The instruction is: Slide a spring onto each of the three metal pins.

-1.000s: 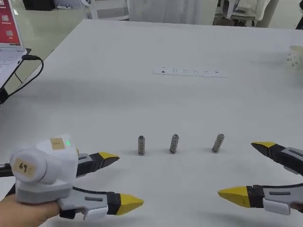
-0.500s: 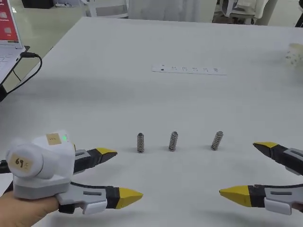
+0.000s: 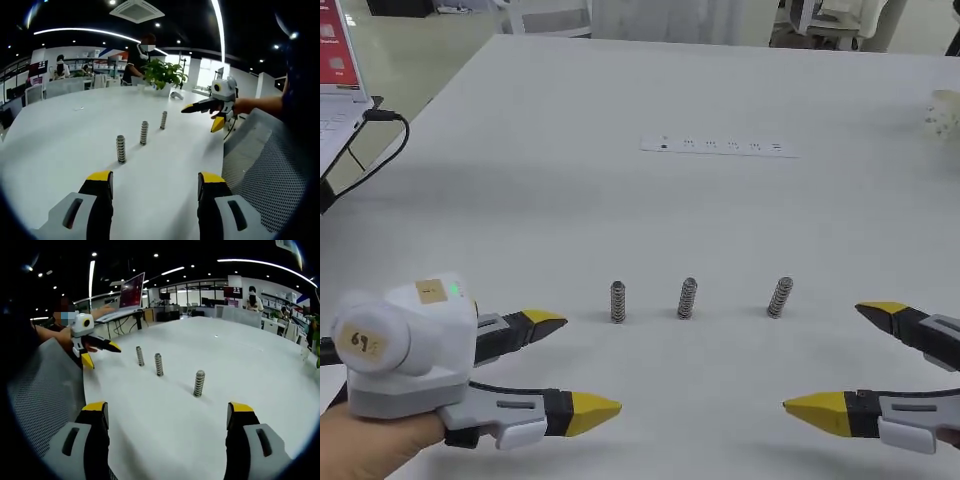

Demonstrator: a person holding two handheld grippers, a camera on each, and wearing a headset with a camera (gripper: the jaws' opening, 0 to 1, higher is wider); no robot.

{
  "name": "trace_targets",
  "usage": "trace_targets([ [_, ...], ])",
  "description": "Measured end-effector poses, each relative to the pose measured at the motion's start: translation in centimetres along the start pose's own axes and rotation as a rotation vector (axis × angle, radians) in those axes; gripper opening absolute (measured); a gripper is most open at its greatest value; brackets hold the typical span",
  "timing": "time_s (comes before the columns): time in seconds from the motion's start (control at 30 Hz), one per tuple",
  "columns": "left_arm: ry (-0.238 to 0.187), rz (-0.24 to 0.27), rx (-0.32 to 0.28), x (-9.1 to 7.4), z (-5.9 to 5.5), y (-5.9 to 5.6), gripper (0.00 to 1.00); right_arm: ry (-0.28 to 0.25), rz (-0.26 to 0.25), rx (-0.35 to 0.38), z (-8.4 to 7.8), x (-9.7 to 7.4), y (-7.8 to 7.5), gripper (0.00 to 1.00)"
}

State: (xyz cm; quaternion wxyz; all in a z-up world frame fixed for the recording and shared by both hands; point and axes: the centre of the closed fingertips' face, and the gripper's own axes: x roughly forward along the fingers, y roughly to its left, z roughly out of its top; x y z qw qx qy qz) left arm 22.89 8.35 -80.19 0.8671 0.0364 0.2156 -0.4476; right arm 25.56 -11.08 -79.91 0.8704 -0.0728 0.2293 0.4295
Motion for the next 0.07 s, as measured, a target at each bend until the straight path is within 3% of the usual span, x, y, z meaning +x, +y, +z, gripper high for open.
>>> trace_targets([
  [0.07,0.0,0.001,0.001,0.0,0.01,0.0,0.65,0.001,0.001,0.001,-0.01,0.0,0.01,0.99],
])
